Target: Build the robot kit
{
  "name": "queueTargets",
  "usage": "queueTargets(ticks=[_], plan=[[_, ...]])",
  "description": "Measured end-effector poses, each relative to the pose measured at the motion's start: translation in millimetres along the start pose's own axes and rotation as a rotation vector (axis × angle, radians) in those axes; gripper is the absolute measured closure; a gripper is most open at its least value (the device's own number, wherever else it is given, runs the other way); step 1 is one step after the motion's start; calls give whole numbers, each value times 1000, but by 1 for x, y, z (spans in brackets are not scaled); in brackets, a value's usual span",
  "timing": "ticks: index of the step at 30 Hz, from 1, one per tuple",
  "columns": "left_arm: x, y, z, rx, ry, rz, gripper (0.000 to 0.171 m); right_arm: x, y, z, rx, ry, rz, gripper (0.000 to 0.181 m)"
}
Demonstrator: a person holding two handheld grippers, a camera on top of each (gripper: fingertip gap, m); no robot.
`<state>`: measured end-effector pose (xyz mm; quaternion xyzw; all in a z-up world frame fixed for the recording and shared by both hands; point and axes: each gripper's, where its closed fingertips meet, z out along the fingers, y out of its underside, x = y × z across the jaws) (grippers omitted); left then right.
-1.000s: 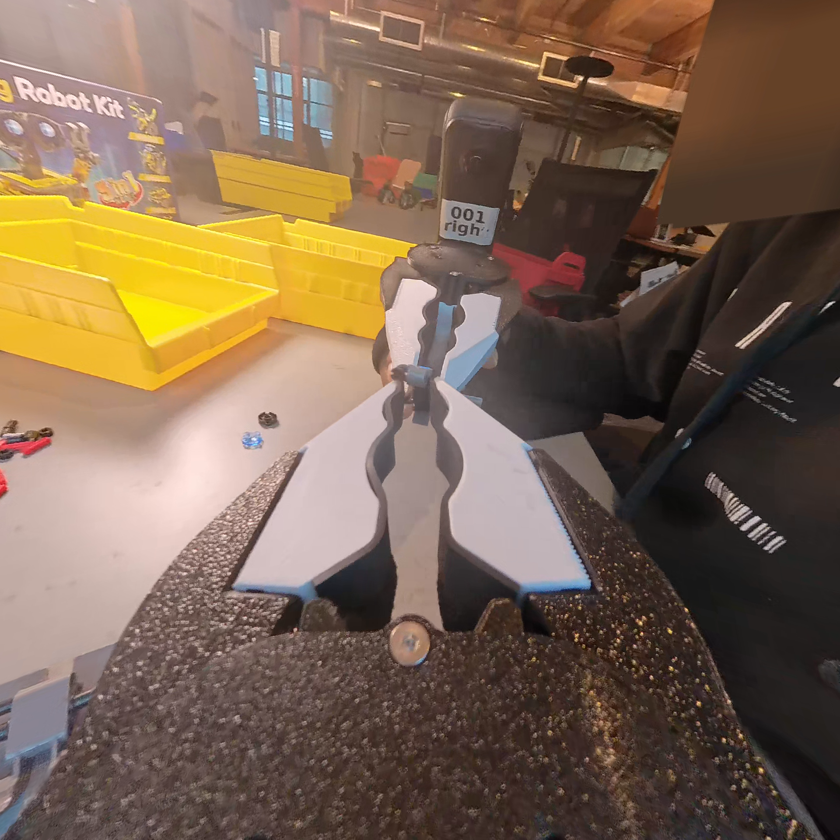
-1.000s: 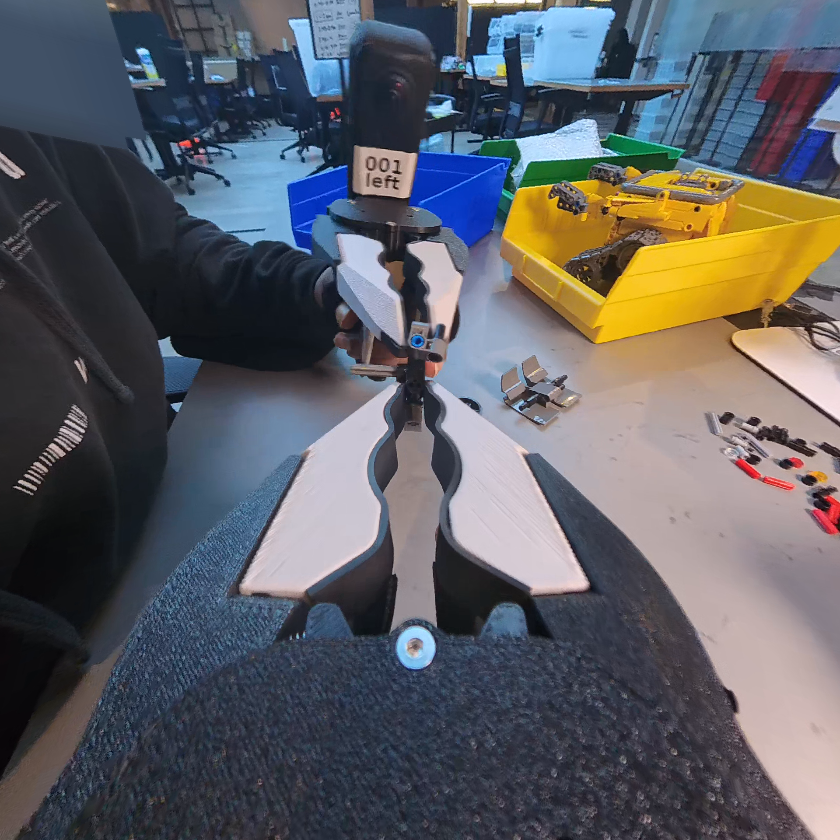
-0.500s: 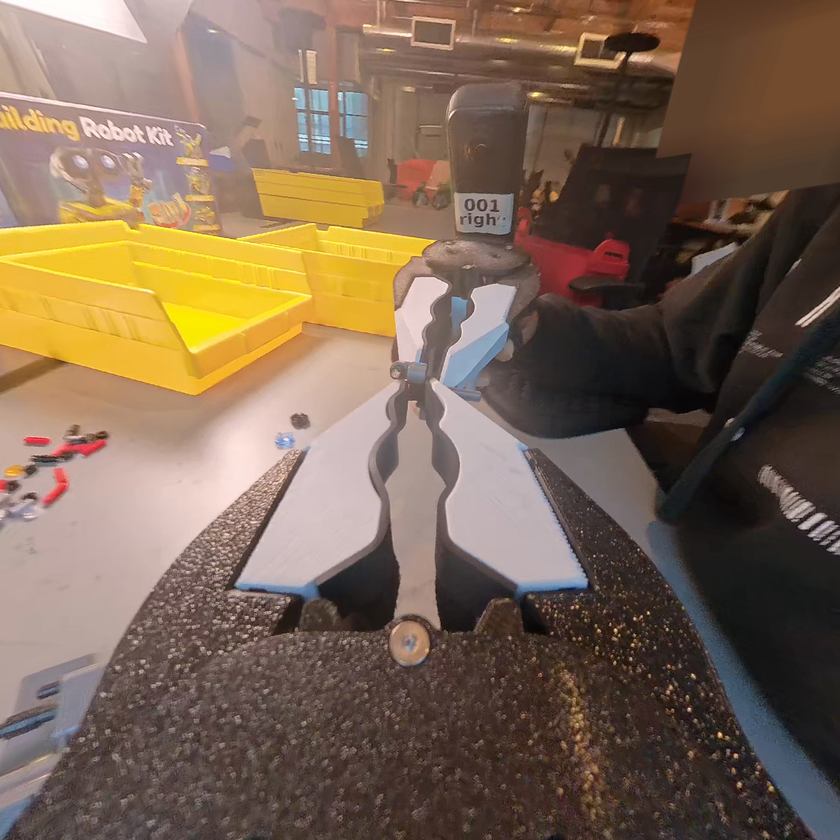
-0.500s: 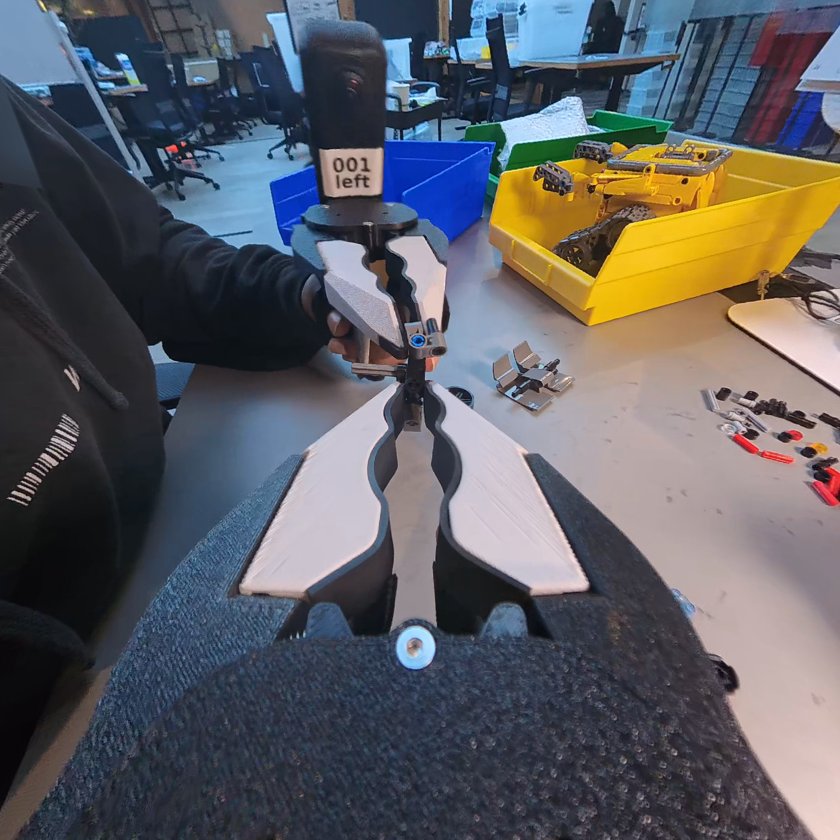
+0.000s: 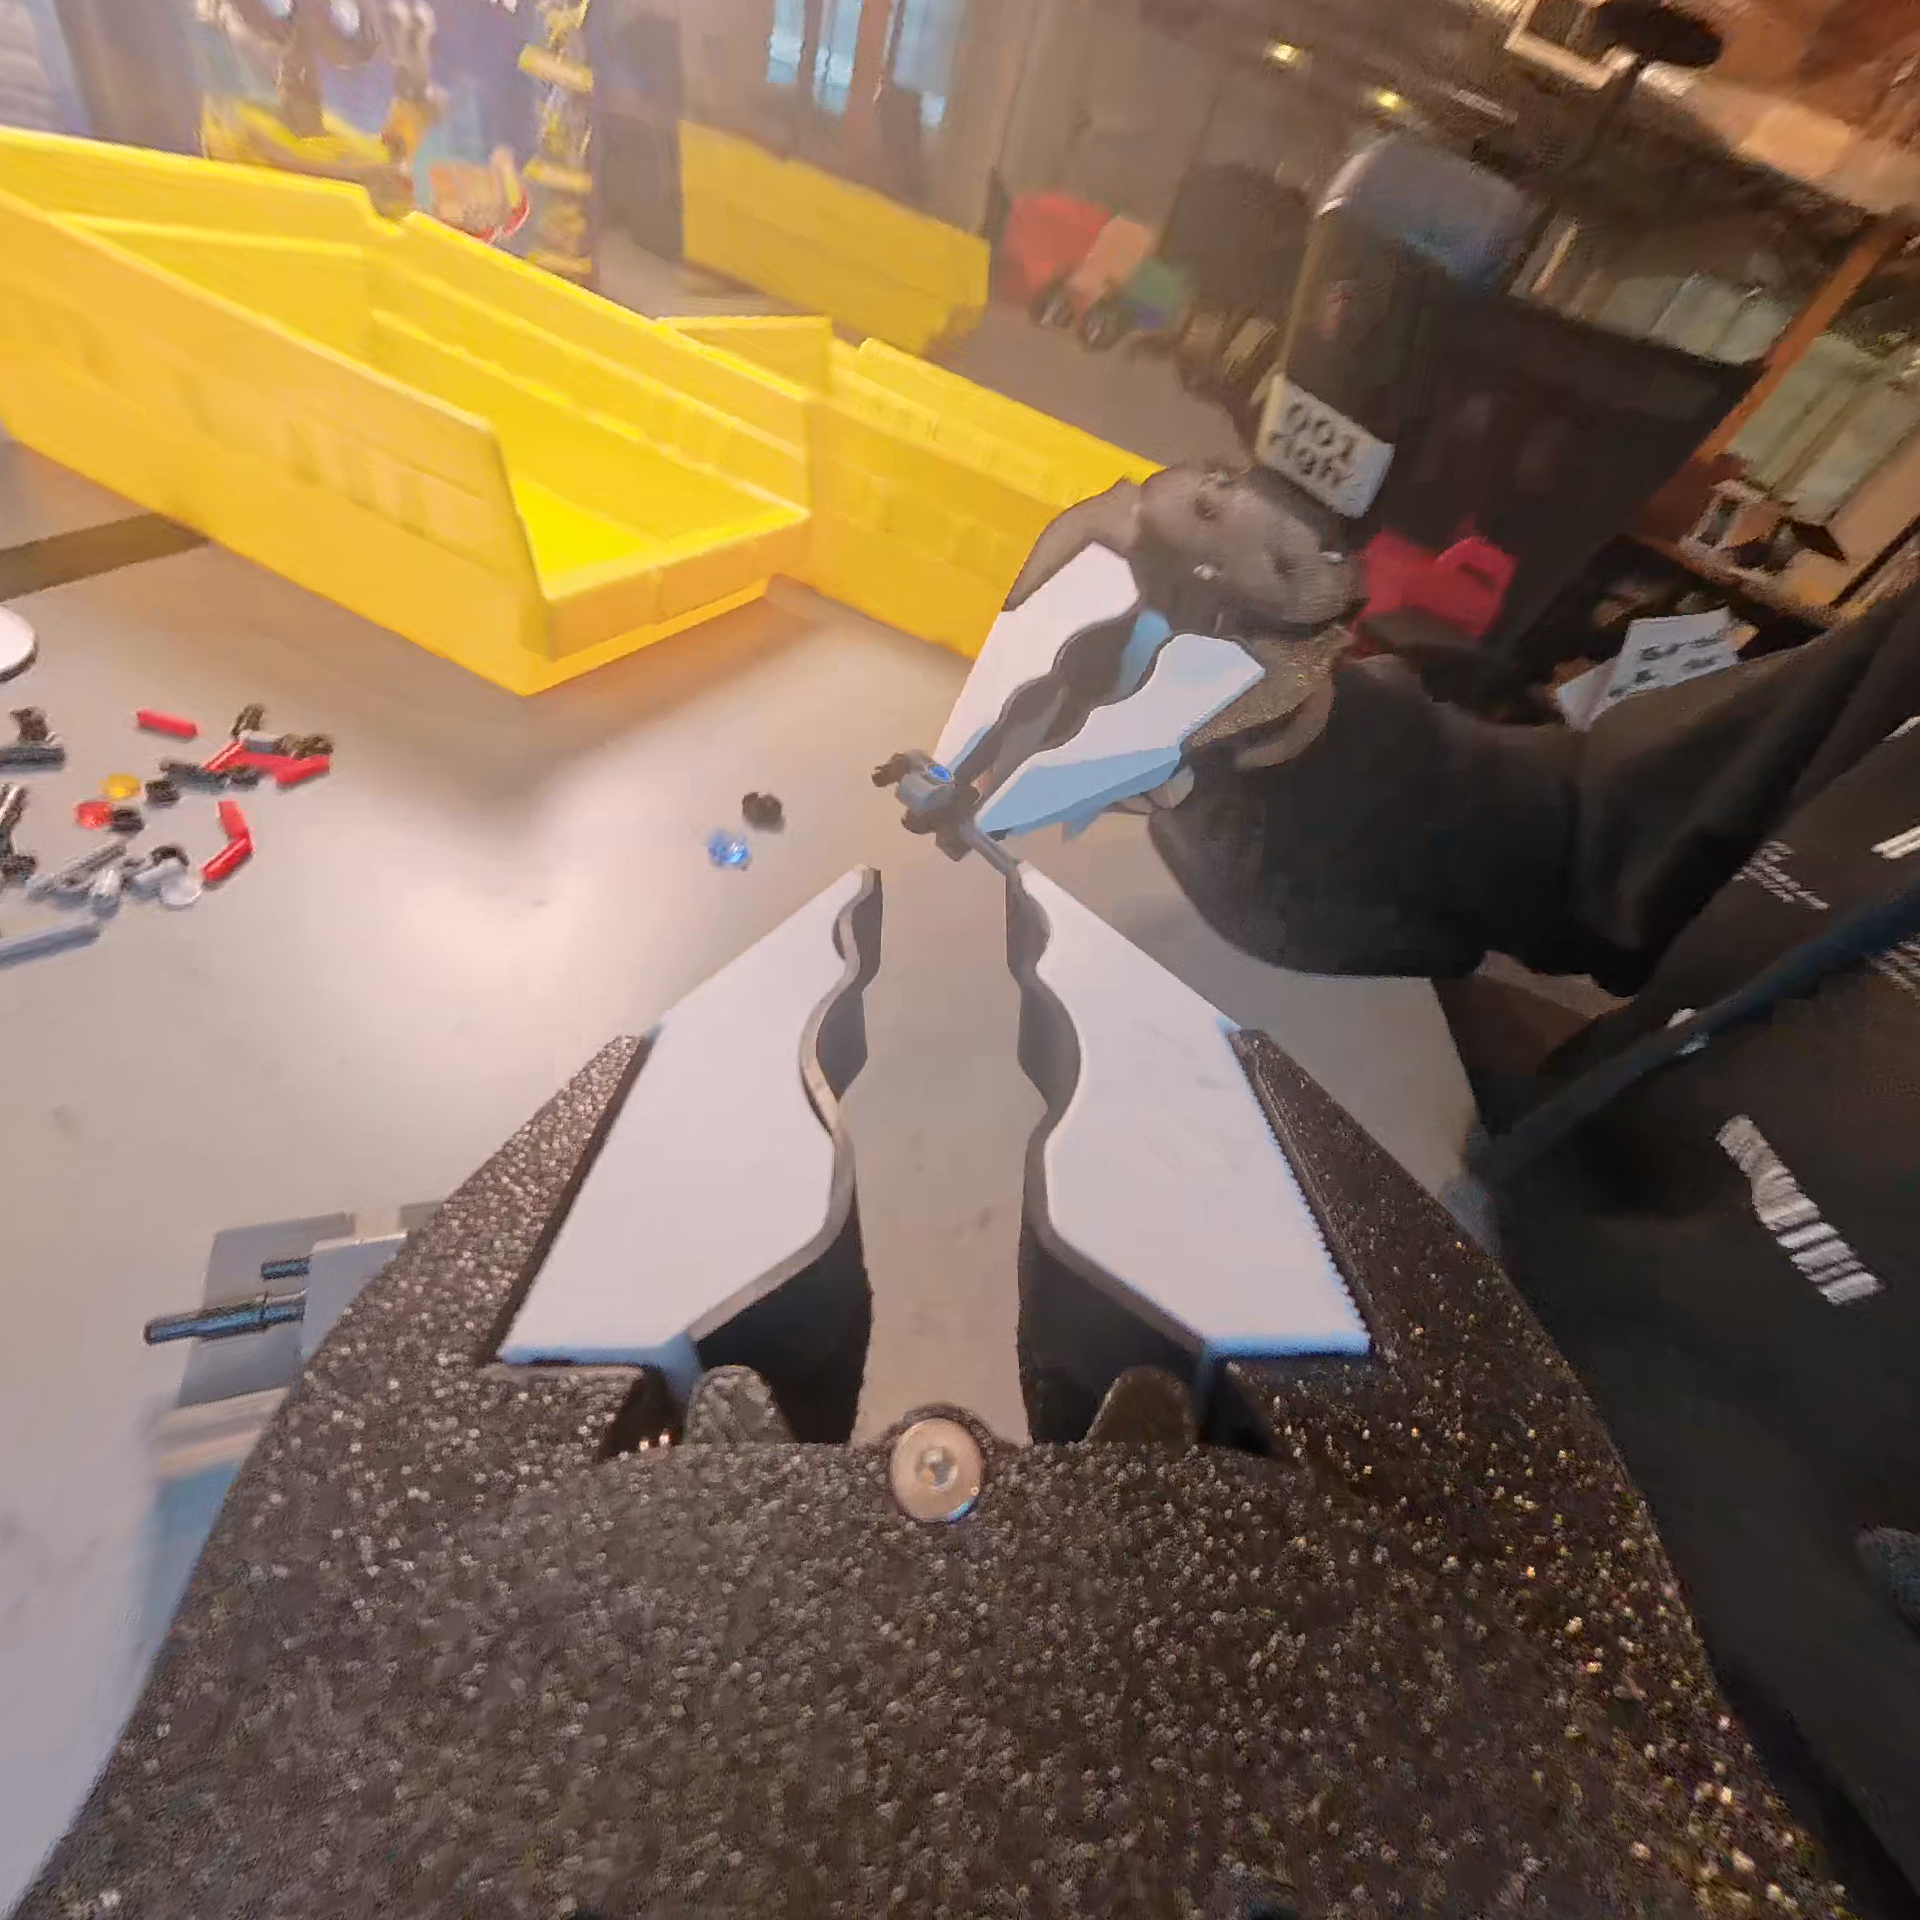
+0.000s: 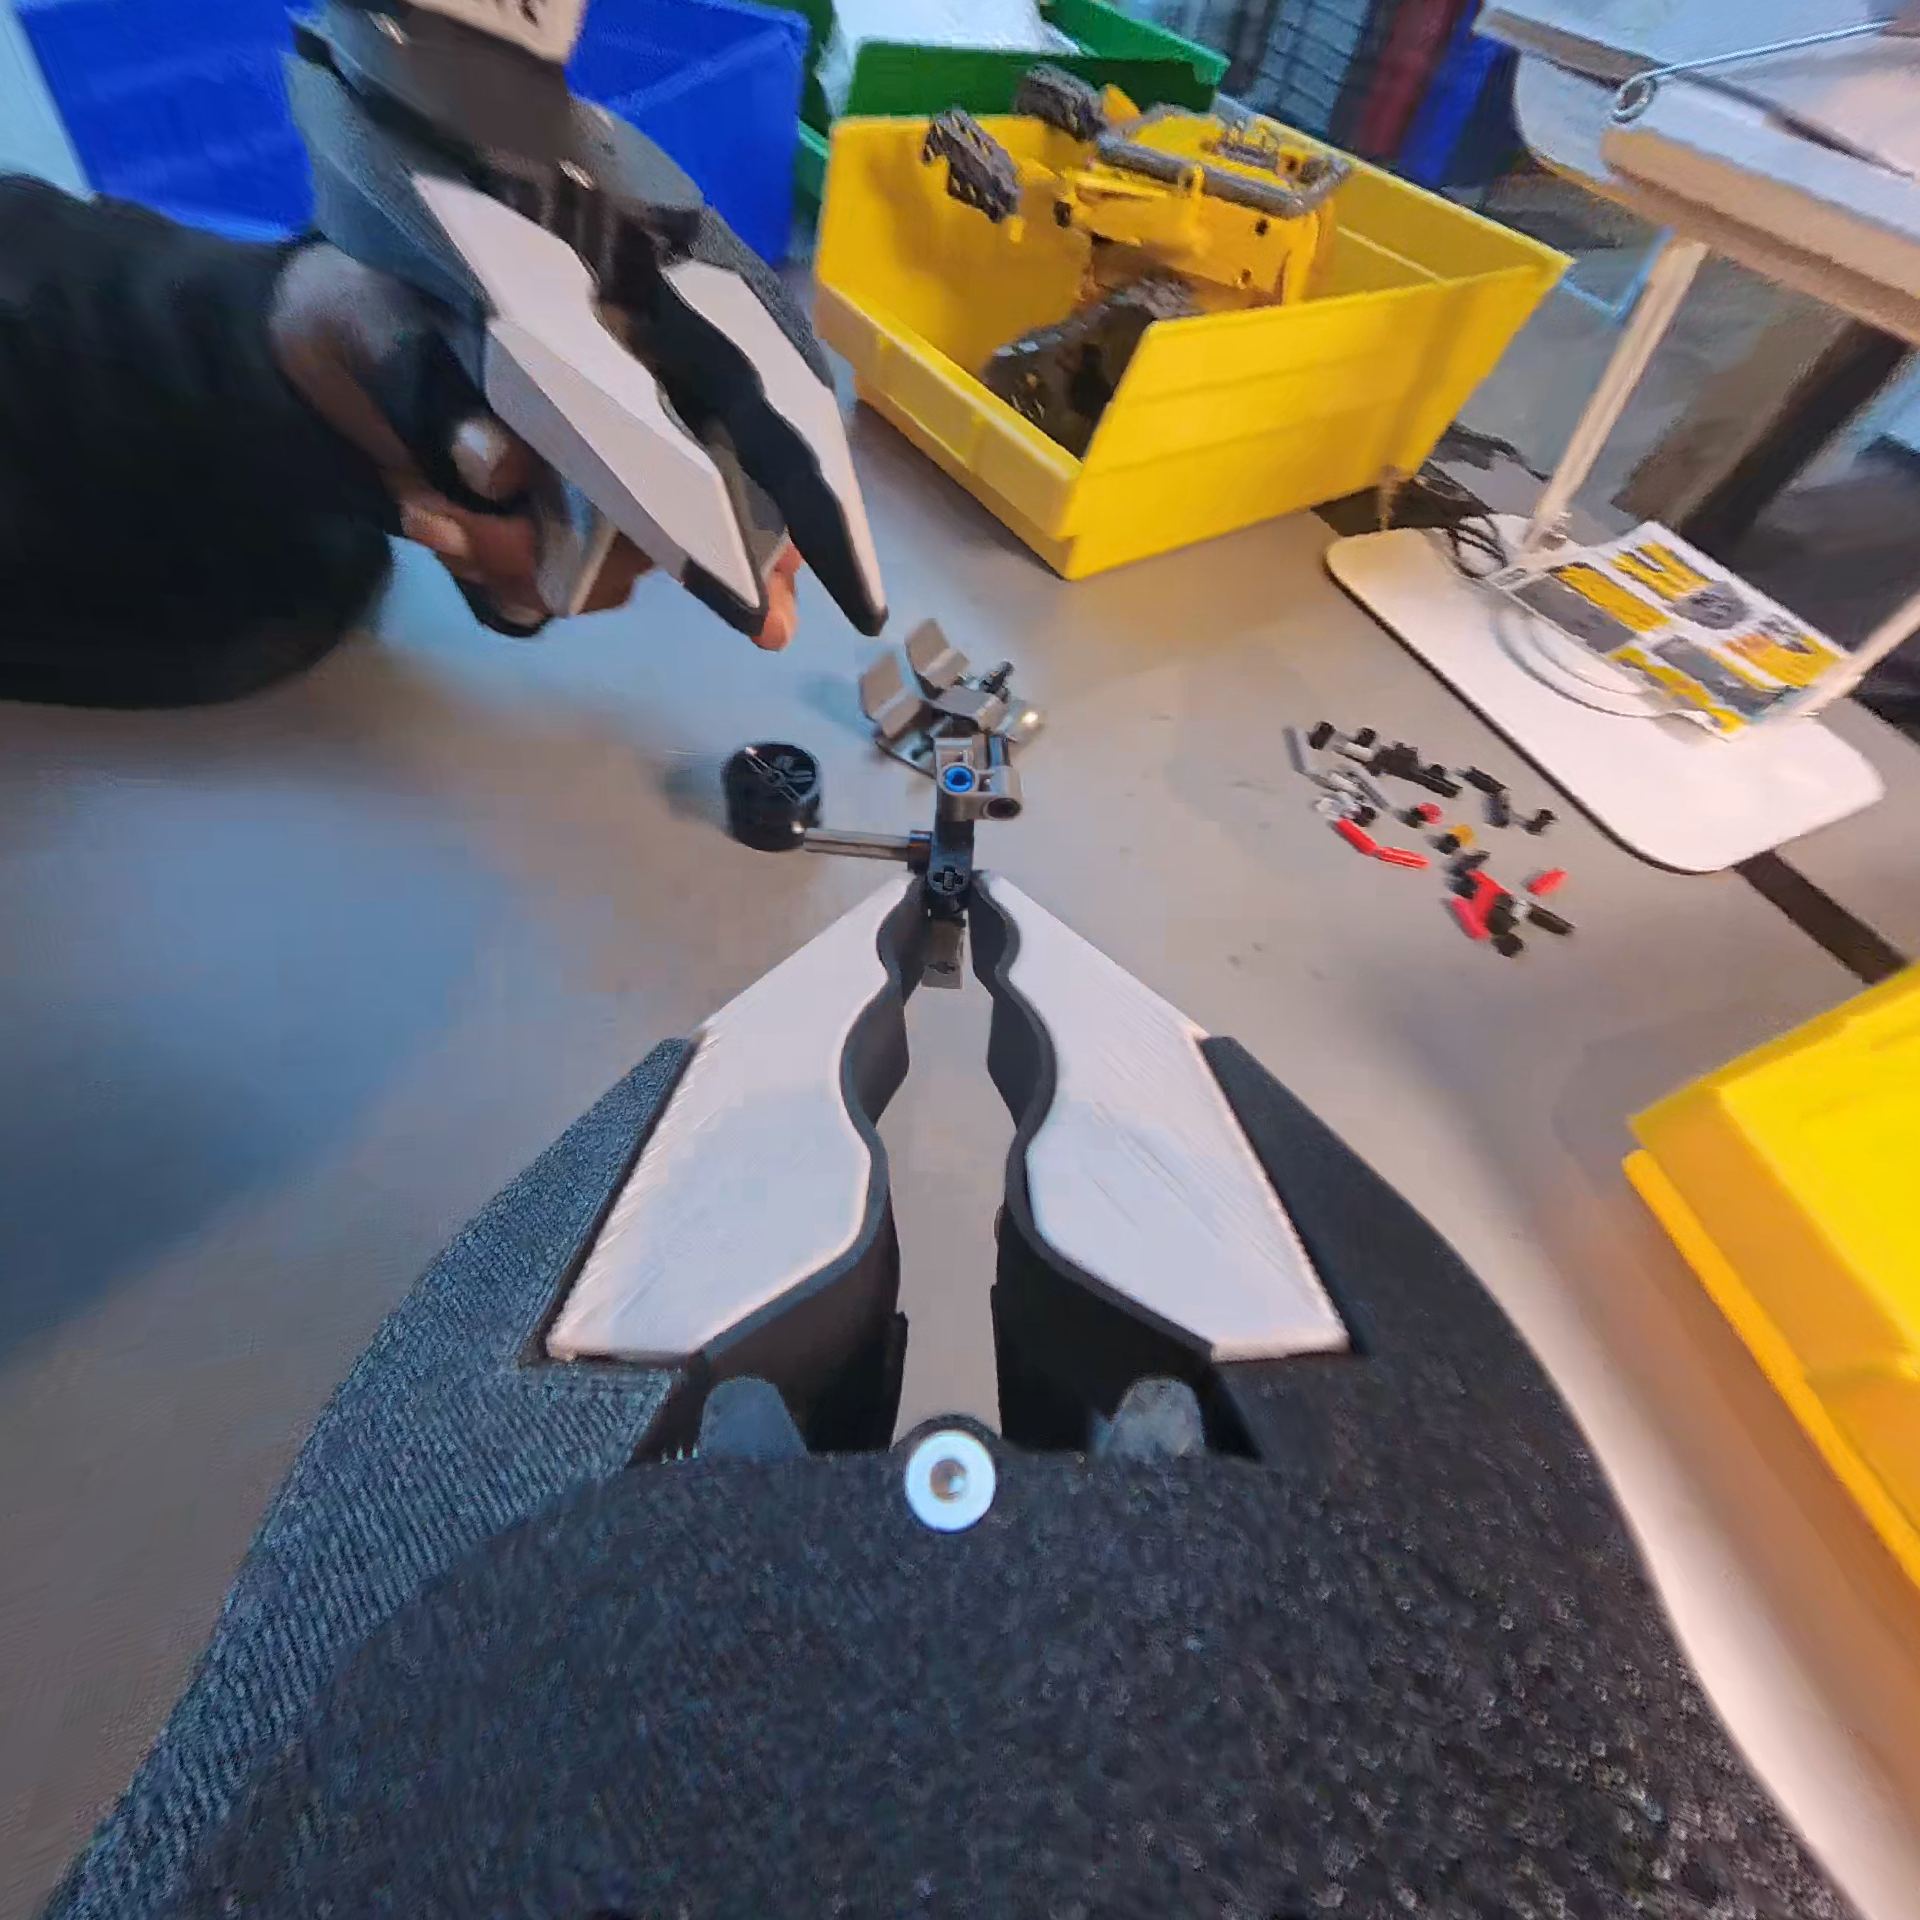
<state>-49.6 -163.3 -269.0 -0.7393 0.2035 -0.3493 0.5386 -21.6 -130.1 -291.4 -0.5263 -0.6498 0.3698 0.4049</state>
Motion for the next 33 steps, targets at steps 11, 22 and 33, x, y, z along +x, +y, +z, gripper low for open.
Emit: queueTargets(ticks=[11, 22, 33], plan=[[-4, 30, 34, -150, -151, -18, 154, -5, -1, 14, -81, 149, -87, 174], [1, 16, 26, -38, -14, -203, 169, -9, -16, 3, 84, 27, -8, 163], [17, -8, 13, 154, 336, -693, 169, -16, -38, -2, 223, 119, -318, 169]])
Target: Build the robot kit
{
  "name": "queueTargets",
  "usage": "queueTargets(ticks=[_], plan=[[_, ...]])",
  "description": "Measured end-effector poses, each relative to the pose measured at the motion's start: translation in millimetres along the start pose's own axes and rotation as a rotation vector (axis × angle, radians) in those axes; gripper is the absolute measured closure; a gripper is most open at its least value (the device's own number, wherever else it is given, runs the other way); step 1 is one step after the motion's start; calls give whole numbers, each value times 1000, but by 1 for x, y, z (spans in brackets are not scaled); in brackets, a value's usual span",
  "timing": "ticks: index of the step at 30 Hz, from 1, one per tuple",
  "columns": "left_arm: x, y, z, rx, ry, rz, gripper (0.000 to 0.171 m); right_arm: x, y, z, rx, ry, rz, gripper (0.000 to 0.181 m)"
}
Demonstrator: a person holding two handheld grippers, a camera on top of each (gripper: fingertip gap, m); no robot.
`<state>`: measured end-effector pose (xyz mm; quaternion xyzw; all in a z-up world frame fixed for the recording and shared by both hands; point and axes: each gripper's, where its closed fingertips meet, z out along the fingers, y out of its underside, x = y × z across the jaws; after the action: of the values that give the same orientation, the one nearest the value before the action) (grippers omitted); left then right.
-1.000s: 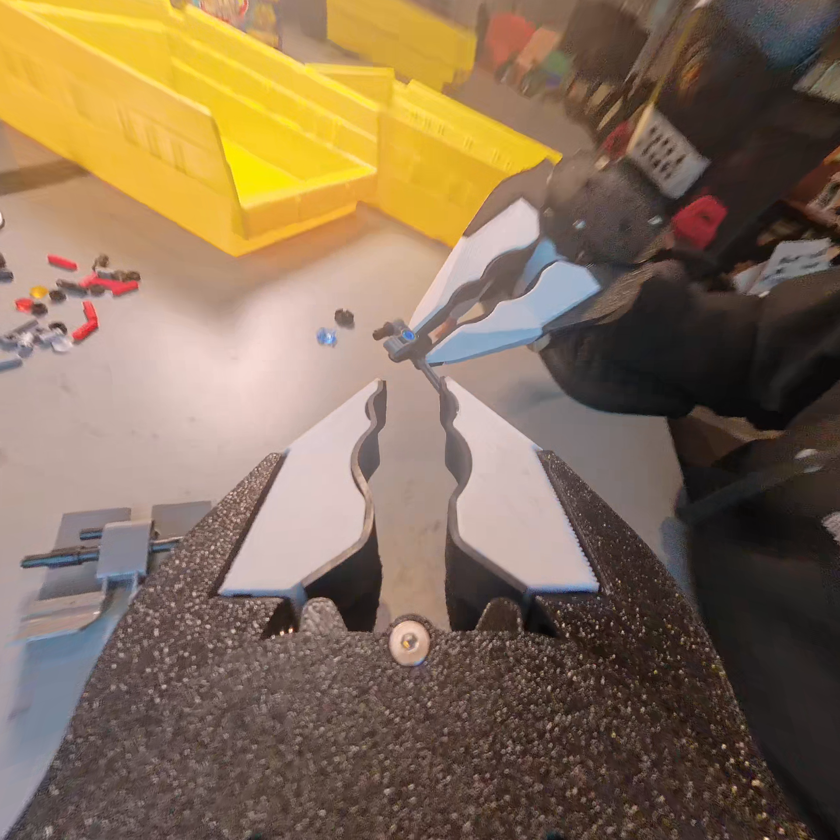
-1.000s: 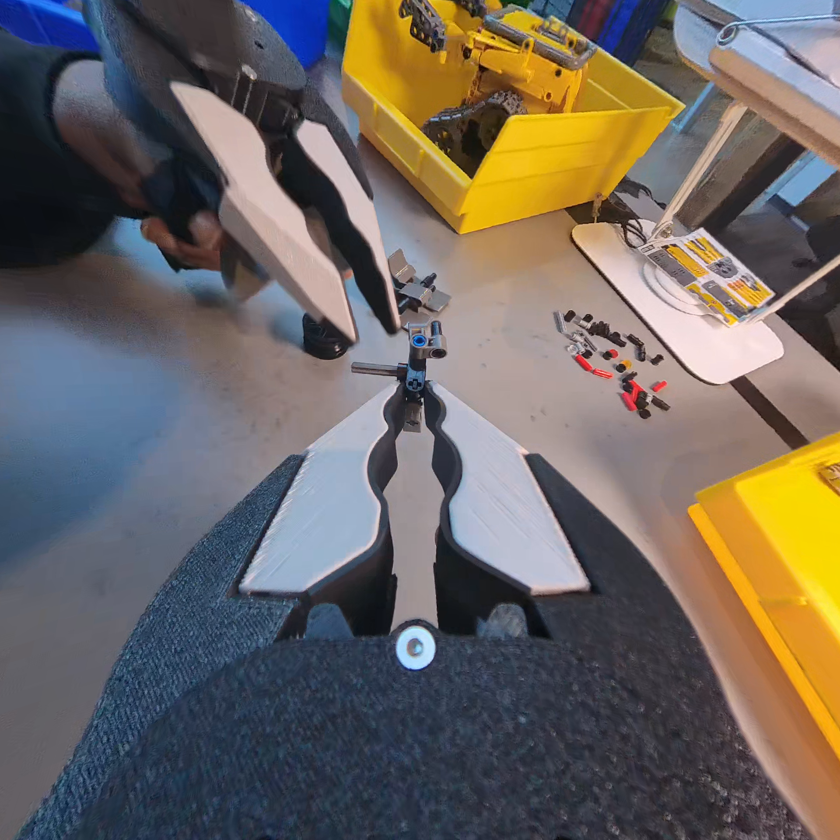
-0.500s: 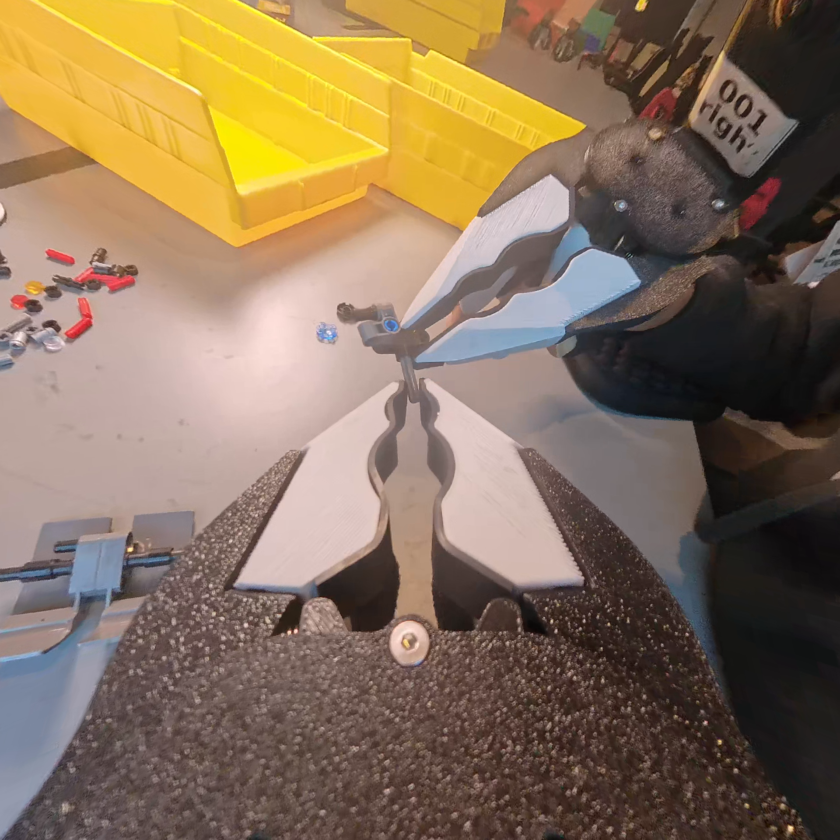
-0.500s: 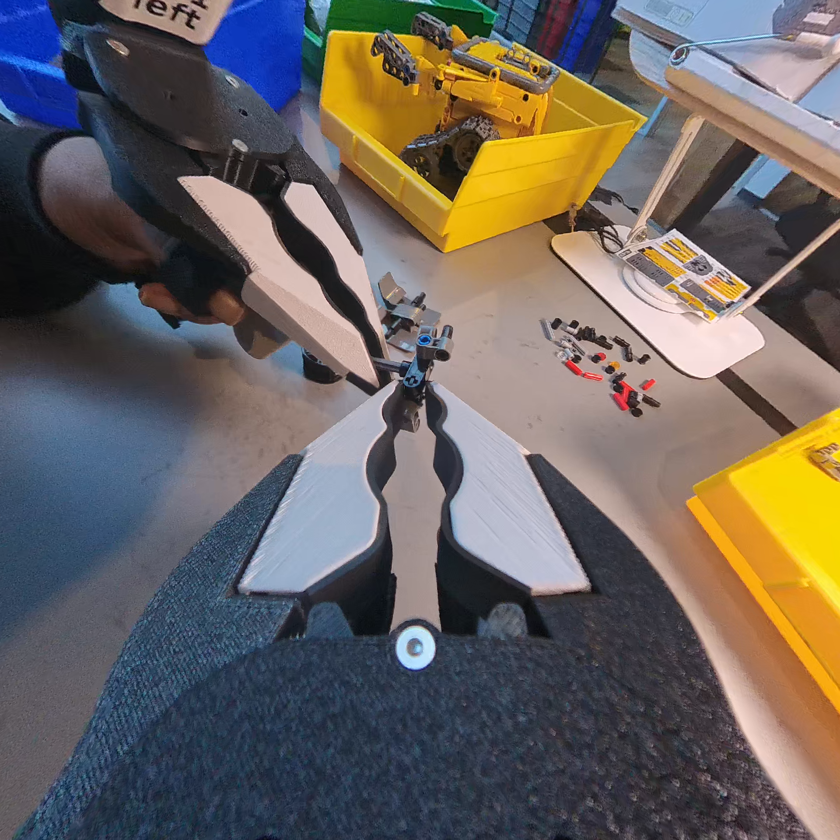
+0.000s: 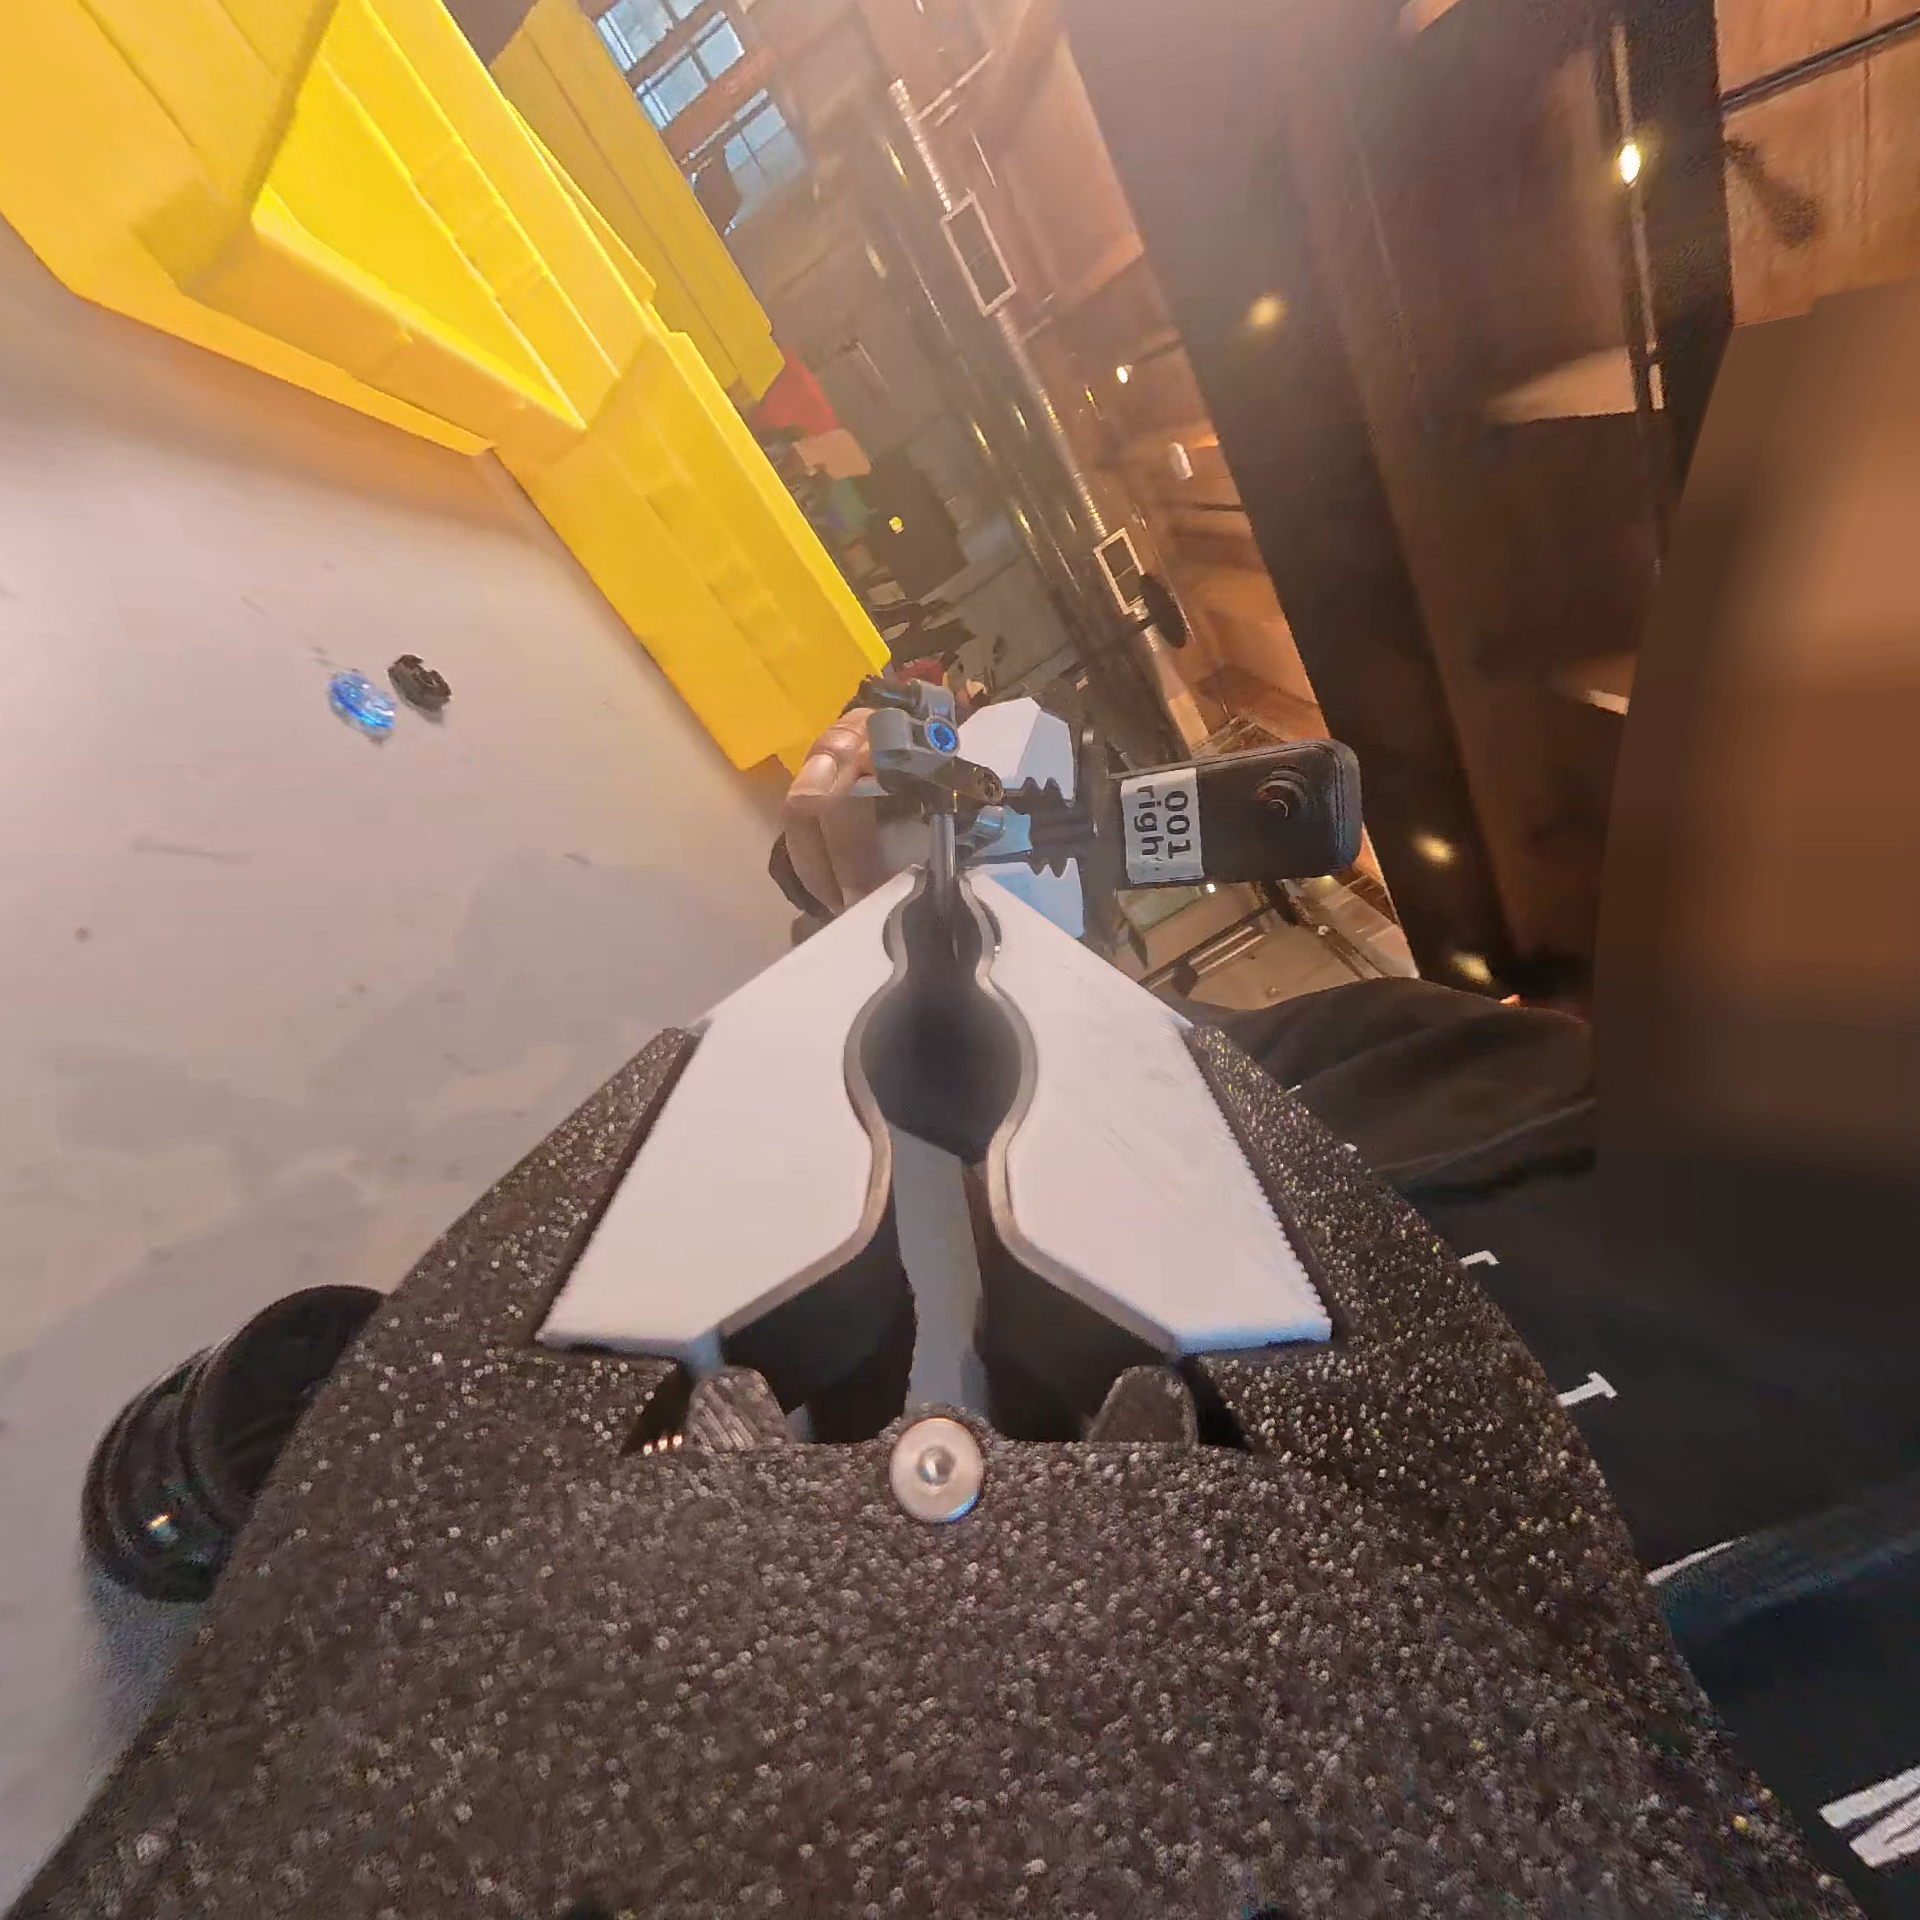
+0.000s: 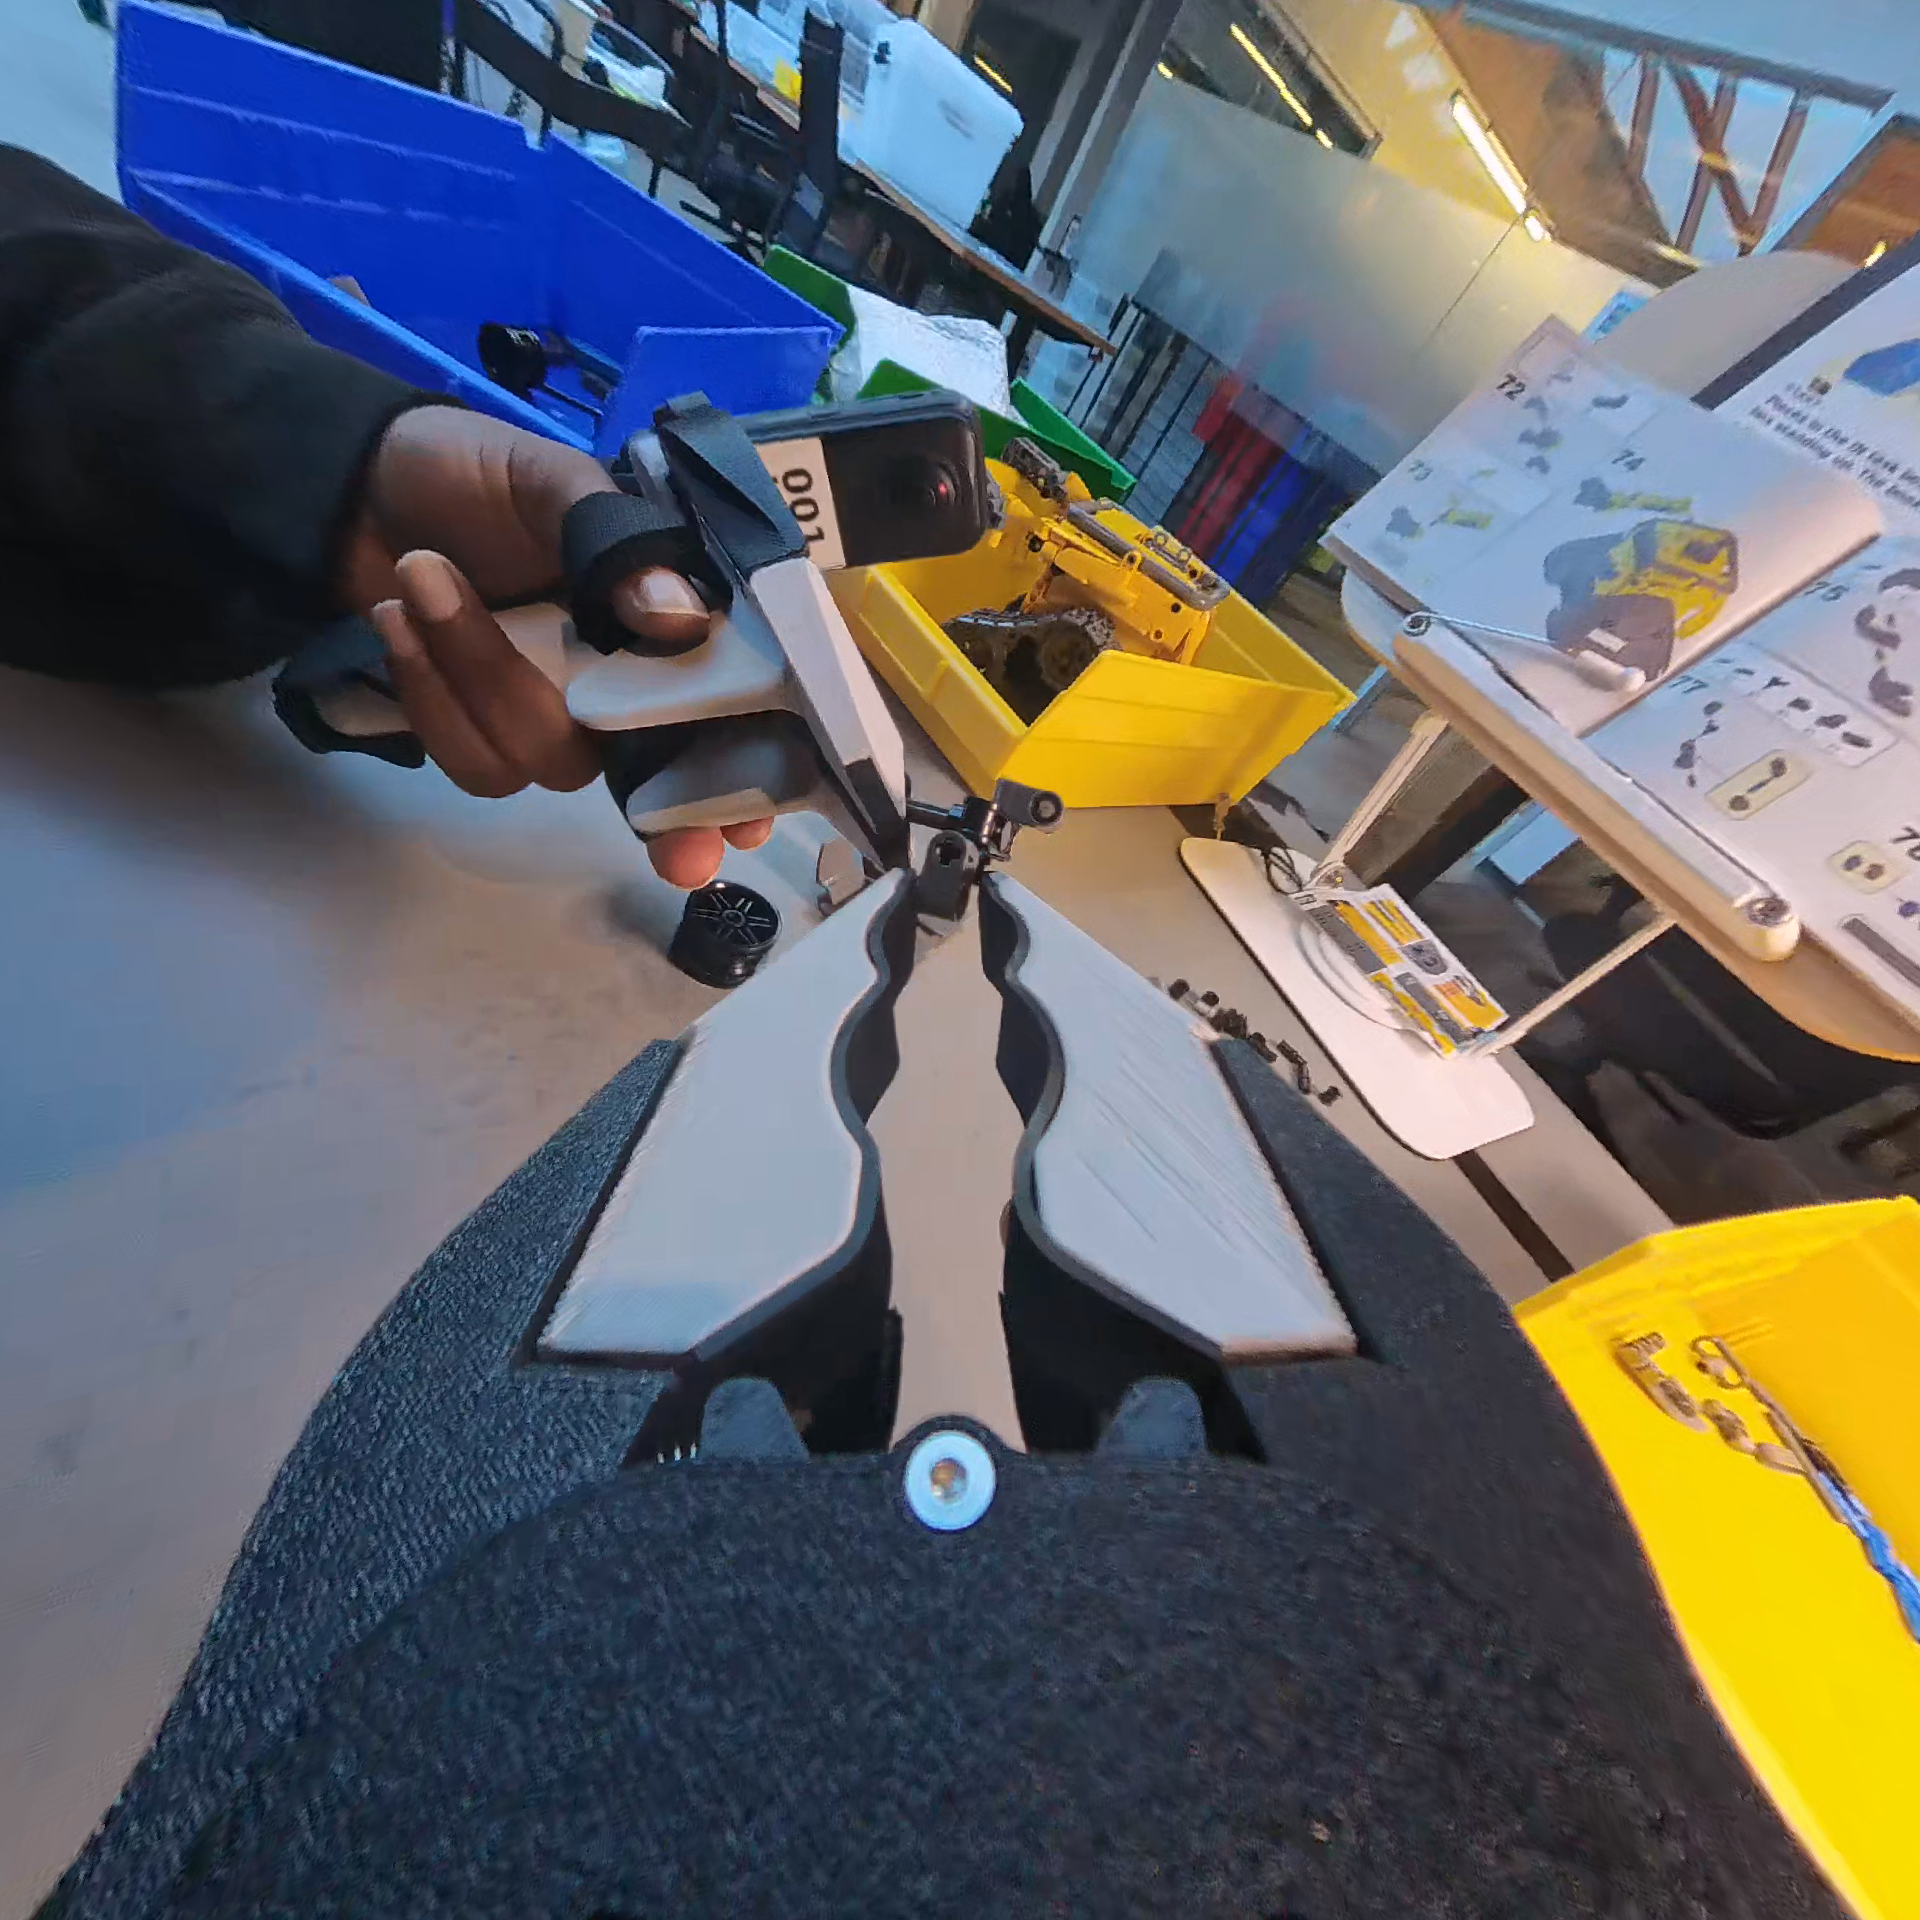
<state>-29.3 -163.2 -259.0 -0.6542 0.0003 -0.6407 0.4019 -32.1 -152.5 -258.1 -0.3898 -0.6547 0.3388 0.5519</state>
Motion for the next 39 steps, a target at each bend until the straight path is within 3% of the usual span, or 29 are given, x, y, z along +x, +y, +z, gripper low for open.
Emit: queueTargets(ticks=[3, 7, 11, 14, 20, 24, 32, 35, 39], plan=[[-14, 4, 1, -38, -122, 95, 168, 3, 8, 2, -63, -33, 173, 172], [-39, 5, -7, -167, -463, 524, 150, 4, 35, 3, -199, -80, 451, 173], [-52, 11, -7, -304, -676, 847, 157, 0, 48, 6, -275, -70, 486, 173], [-52, 13, -5, -333, -726, 945, 171, -4, 48, 8, -292, -76, 505, 173], [-52, 13, -3, -373, -785, 1063, 171, -1, 50, 6, -299, -77, 607, 174], [-58, 22, -2, -416, -777, 1042, 159, 3, 55, 7, -312, -60, 607, 174], [-57, 12, -3, -394, -809, 1117, 166, 4, 55, 5, -301, -68, 632, 173], [-47, 9, -1, -288, -665, 910, 167, 9, 34, 2, -163, -120, 627, 169], [-12, -2, -3, -68, -250, 372, 168, 19, 7, -13, 47, -161, 420, 143]])
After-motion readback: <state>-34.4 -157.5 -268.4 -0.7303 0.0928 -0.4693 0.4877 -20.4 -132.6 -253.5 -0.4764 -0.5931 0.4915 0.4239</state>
